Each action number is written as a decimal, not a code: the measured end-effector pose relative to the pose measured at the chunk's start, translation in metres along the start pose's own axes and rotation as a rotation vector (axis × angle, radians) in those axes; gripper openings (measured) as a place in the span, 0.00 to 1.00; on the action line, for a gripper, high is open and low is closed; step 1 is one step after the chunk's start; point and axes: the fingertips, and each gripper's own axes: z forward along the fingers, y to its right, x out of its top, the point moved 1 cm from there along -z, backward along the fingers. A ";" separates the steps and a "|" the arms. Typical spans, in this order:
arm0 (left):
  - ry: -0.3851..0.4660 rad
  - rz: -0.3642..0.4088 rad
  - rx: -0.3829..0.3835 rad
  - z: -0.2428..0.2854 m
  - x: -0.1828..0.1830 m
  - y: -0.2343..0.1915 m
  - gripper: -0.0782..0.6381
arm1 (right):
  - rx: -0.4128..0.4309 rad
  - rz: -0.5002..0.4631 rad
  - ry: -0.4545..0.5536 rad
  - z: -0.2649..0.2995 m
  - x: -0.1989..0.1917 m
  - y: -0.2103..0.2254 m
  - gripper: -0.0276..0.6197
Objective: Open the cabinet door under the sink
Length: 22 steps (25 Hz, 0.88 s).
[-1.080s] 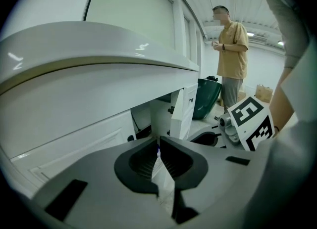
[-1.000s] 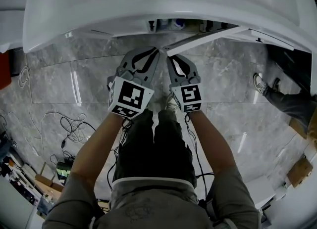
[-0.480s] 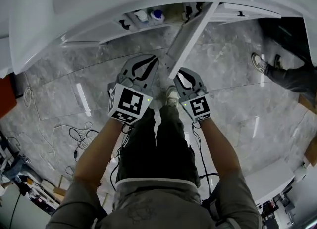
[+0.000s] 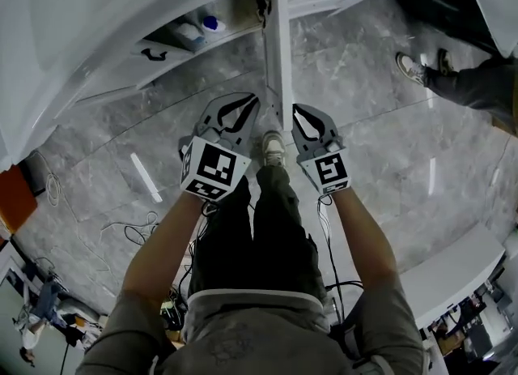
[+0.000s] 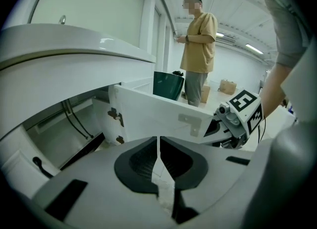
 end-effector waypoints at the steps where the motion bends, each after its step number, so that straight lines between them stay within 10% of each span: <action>1: -0.002 0.019 -0.012 0.004 0.002 0.004 0.15 | -0.023 0.015 -0.005 -0.003 -0.002 0.006 0.13; 8: -0.017 0.048 -0.062 0.020 0.015 0.022 0.15 | -0.241 0.182 -0.024 -0.050 -0.025 0.061 0.12; 22: -0.040 0.064 -0.066 -0.001 0.049 0.028 0.15 | -0.299 0.290 -0.053 -0.100 0.011 0.070 0.11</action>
